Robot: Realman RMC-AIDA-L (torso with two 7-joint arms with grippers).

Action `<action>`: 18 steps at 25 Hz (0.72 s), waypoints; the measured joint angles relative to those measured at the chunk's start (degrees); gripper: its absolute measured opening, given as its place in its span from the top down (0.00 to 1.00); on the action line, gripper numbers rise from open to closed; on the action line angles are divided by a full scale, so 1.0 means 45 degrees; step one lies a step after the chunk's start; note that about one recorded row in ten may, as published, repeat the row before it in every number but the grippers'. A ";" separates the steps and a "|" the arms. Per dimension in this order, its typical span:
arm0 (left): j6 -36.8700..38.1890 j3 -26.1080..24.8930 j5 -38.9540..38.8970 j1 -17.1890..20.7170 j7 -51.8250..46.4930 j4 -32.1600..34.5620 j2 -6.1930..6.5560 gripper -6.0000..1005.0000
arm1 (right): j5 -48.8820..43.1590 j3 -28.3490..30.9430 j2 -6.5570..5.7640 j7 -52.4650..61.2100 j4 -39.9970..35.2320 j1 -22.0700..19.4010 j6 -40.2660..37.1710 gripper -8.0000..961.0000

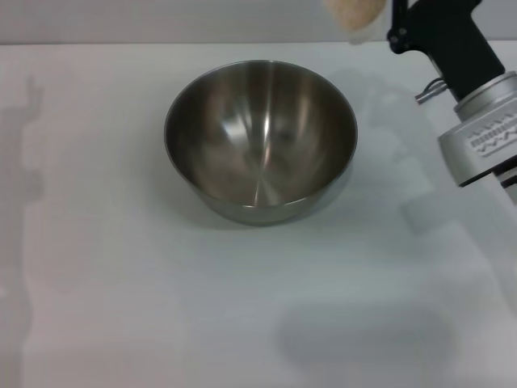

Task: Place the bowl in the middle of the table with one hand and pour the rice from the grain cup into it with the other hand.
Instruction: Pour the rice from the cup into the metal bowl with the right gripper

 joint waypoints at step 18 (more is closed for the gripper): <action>0.0279 -0.0361 0.0058 -0.0078 0.0025 0.0060 0.0015 0.21 | -0.0772 0.0009 0.0038 -0.6214 0.0628 0.0126 -0.1349 0.99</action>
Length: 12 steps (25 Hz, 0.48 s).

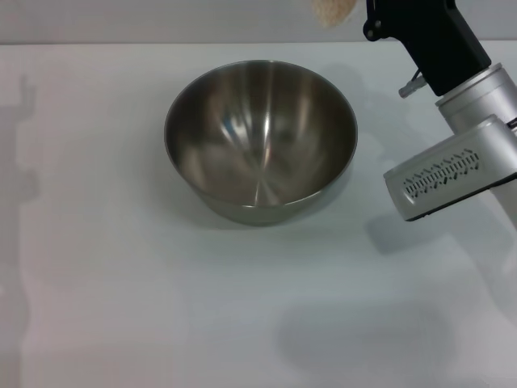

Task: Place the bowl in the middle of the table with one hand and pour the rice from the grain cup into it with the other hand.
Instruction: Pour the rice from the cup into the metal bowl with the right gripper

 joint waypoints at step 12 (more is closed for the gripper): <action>0.0192 -0.0274 0.0005 -0.0152 0.0059 -0.0113 0.0014 0.21 | -0.0775 -0.0012 0.0007 -0.3428 -0.0196 0.0094 0.0274 0.99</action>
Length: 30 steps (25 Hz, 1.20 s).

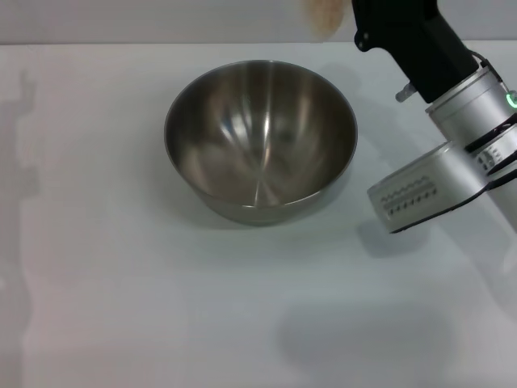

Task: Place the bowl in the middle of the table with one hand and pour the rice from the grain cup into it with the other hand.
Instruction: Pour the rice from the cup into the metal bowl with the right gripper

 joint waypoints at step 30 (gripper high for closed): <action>0.0115 -0.0021 -0.0012 -0.0169 -0.0069 -0.0008 -0.0021 0.21 | -0.1966 -0.0016 0.0034 -0.4233 0.0068 0.0242 0.1648 0.99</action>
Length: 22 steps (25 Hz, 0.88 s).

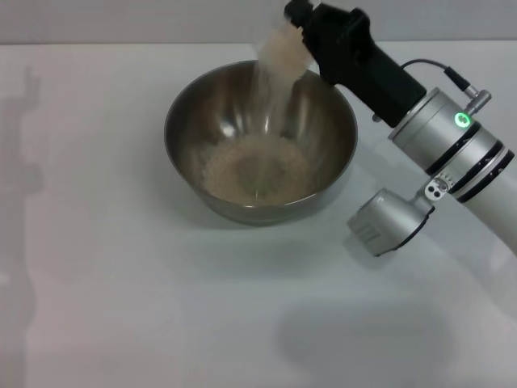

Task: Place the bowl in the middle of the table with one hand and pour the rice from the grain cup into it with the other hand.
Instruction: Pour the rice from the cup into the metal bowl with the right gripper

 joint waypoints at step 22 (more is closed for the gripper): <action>0.0033 -0.0001 -0.0033 -0.0144 -0.0040 0.0004 -0.0059 0.21 | -0.0410 0.0002 0.0019 -0.1795 0.0252 -0.0156 0.0093 0.99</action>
